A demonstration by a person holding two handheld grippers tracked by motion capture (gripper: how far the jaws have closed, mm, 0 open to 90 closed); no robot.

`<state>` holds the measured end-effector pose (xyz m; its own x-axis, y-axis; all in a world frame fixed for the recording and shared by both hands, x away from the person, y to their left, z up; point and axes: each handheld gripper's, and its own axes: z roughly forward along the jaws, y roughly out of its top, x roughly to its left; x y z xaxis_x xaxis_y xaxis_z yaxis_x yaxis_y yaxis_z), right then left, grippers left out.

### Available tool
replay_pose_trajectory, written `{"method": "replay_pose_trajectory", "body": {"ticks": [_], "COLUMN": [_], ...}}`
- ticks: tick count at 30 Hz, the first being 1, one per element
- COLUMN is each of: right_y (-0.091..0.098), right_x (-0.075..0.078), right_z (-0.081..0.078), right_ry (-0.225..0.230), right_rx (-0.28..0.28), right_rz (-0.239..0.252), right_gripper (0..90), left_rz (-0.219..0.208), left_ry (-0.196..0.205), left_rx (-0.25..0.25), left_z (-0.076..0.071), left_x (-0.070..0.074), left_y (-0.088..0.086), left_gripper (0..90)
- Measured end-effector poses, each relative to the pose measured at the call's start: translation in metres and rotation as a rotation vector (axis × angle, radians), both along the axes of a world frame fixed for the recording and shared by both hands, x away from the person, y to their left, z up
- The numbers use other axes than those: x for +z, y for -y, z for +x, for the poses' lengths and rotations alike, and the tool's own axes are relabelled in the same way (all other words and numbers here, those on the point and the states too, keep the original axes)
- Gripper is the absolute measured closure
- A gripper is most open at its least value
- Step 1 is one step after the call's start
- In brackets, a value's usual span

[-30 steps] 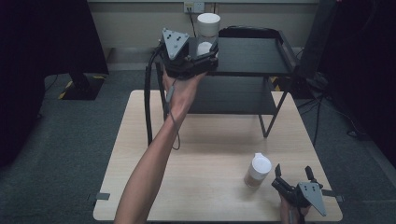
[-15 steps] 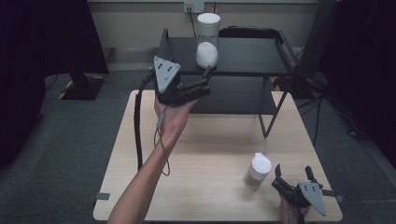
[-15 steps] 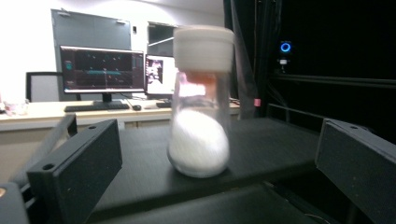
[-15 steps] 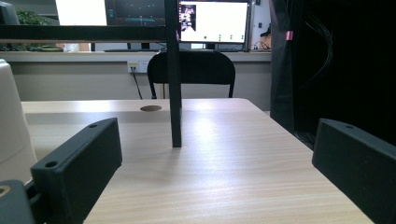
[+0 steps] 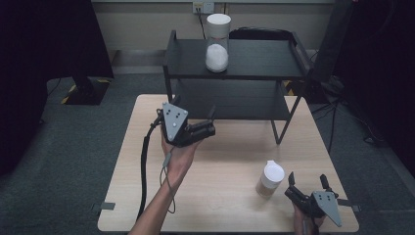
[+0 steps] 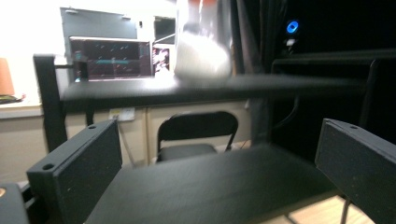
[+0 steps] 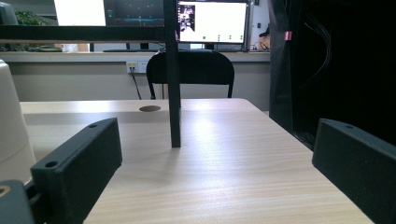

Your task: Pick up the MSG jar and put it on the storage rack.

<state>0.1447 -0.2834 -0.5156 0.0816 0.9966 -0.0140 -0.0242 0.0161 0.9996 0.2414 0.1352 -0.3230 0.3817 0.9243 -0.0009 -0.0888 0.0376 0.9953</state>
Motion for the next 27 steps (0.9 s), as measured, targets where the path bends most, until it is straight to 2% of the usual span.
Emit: {"method": "replay_pose_trajectory", "body": {"ticks": [5, 7, 10, 12, 15, 17, 19, 22, 27], "right_y": [0.0, 0.0, 0.0, 0.0, 0.001, 0.001, 0.001, 0.001, 0.001], "right_x": [0.0, 0.0, 0.0, 0.0, 0.0, 0.0, 0.0, 0.0, 0.0], "right_z": [0.0, 0.0, 0.0, 0.0, 0.0, 0.0, 0.0, -0.001, -0.001], "right_ry": [0.0, 0.0, 0.0, 0.0, 0.0, 0.0, 0.001, 0.001, 0.0], "right_rx": [0.001, 0.001, 0.003, 0.005, 0.004, 0.004, 0.004, 0.007, 0.007], "right_rz": [0.0, -0.001, -0.002, -0.004, -0.001, -0.002, -0.001, -0.001, -0.001], "right_gripper": [0.0, 0.0, 0.0, 0.0, 0.0, 0.0, 0.0, 0.0, 0.0], "left_rz": [-0.01, 0.002, 0.02, 0.016, -0.021, -0.024, -0.032, -0.04, -0.064], "left_ry": [-0.025, -0.03, -0.025, -0.022, -0.044, -0.058, -0.068, -0.068, -0.106], "left_rx": [0.007, 0.007, 0.014, 0.027, 0.054, 0.084, 0.091, 0.122, 0.13], "left_z": [-0.007, -0.01, -0.015, -0.019, -0.027, -0.033, -0.038, -0.044, -0.049], "left_x": [-0.027, -0.035, -0.05, -0.063, -0.083, -0.097, -0.113, -0.13, -0.145], "left_y": [0.005, 0.008, 0.011, 0.012, 0.012, 0.015, 0.015, 0.016, 0.007], "left_gripper": [0.0, 0.0, 0.0, 0.0, 0.0, 0.0, 0.0, 0.0, 0.0]}}
